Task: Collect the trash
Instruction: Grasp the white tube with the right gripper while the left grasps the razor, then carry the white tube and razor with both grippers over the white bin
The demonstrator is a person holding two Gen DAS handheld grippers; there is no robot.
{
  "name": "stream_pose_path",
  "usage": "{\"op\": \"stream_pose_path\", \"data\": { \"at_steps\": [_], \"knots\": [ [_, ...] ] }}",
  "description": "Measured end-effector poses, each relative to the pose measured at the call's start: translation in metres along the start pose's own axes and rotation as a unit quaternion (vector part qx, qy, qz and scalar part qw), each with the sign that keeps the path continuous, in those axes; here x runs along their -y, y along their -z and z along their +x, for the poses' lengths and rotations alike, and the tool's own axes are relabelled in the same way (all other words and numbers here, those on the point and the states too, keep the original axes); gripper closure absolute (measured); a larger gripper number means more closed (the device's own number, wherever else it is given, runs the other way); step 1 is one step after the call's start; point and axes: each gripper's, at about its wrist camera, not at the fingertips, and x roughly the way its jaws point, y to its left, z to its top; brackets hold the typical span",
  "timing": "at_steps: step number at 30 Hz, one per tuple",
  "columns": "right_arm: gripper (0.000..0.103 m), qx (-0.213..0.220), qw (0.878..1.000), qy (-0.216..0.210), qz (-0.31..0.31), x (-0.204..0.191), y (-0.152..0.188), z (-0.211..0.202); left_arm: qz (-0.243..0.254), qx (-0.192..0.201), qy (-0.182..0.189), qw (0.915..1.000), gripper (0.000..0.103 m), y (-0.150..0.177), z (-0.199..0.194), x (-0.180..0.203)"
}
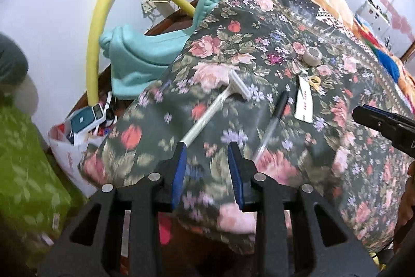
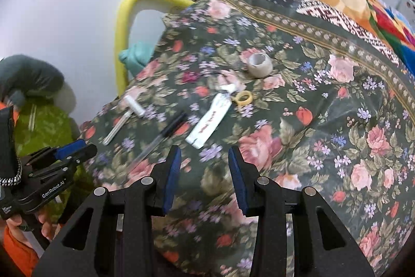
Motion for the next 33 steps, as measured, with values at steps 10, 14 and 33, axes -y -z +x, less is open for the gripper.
{"op": "stream_pose_path", "data": {
  "at_steps": [10, 14, 33],
  "knots": [
    [0.068, -0.035, 0.999, -0.001, 0.042, 0.018, -0.031, 0.067, 0.000, -0.025, 0.021, 0.9995, 0.071, -0.026, 0.050, -0.012],
    [0.068, -0.042, 0.998, 0.002, 0.054, 0.018, -0.041, 0.088, 0.006, -0.024, 0.033, 0.9992, 0.071, -0.031, 0.058, -0.010],
    [0.076, -0.008, 0.999, 0.048, 0.001, -0.003, -0.046, 0.105, 0.027, -0.018, 0.082, 0.9961, 0.095, -0.024, 0.059, 0.015]
  ]
}}
